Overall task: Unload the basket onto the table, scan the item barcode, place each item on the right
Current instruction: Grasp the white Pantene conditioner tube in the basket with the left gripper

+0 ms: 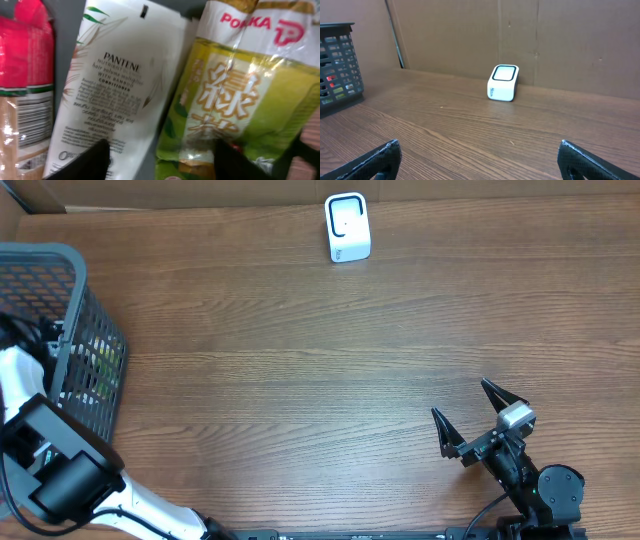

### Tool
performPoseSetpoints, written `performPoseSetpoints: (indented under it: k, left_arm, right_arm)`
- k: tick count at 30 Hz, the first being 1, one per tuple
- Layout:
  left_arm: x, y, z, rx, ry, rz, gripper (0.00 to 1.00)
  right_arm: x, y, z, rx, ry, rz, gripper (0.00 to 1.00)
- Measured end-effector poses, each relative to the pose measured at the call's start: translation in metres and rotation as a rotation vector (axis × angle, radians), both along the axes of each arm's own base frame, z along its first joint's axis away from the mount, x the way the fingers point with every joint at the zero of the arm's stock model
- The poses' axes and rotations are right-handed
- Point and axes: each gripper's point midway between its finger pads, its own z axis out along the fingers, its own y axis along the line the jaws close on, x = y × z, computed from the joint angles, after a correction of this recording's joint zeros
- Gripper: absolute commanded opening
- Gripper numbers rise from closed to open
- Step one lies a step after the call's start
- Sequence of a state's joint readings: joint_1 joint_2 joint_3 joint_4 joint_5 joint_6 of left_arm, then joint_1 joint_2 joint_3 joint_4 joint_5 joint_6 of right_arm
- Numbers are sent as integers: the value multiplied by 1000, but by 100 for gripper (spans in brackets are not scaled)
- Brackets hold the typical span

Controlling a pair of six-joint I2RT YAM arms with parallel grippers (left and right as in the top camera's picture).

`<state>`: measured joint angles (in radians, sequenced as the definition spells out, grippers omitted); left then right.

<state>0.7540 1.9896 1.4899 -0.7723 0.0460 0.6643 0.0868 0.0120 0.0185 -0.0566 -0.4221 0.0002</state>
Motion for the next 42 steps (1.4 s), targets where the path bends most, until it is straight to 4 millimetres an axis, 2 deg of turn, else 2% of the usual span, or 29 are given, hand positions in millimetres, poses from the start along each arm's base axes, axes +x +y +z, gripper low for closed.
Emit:
performPoseSetpoints:
  k: [3, 6, 9, 12, 14, 24, 35, 42]
  left_arm:
    - [7, 2, 8, -7, 15, 32, 86]
    - [14, -1, 18, -28, 20, 44, 93]
    - [22, -4, 34, -28, 9, 25, 95]
    - [23, -7, 39, -26, 20, -22, 93]
    - [20, -8, 38, -20, 40, -48, 100]
    - [8, 16, 39, 42, 62, -24, 98]
    - [-33, 48, 37, -19, 36, 121, 99]
    - [-38, 45, 22, -28, 48, 87, 98]
  right_arm:
    - [0, 0, 0, 0, -1, 0, 100]
    - [0, 0, 0, 0, -1, 0, 100]
    - [0, 0, 0, 0, -1, 0, 100]
    - [0, 0, 0, 0, -1, 0, 100]
    - [0, 0, 0, 0, -1, 0, 100]
    - [0, 0, 0, 0, -1, 0, 100]
    - [0, 0, 0, 0, -1, 0, 100]
    - [0, 0, 0, 0, -2, 1, 100]
